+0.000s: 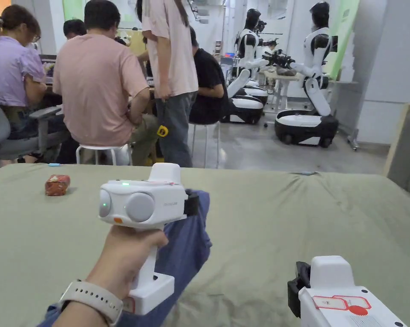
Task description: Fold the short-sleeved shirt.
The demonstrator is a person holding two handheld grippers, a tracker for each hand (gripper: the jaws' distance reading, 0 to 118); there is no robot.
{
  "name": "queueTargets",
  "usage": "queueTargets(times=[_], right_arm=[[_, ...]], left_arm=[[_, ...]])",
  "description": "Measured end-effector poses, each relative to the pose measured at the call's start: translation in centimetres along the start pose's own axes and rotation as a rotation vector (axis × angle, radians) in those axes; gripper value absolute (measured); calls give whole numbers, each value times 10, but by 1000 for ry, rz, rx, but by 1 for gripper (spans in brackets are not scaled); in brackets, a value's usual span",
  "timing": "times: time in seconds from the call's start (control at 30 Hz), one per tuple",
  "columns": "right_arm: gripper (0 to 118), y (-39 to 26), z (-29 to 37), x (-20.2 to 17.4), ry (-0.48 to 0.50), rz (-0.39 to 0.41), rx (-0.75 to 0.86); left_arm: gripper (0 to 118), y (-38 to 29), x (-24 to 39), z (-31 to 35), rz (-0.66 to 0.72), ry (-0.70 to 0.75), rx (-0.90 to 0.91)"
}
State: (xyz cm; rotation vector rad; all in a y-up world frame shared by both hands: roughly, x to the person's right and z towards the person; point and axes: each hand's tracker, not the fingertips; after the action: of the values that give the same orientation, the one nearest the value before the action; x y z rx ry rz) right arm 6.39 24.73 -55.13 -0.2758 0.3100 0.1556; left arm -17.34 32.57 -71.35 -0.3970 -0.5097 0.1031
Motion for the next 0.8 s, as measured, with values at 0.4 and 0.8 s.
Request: queueTargets(times=[0.4, 0.8], right_arm=[[0, -33, 52, 64, -167, -32, -39], [0, -36, 53, 8, -96, -18, -39]], left_arm=[[0, -163, 109, -147, -29, -80, -464], [113, -155, 73, -35, -127, 120, 11]])
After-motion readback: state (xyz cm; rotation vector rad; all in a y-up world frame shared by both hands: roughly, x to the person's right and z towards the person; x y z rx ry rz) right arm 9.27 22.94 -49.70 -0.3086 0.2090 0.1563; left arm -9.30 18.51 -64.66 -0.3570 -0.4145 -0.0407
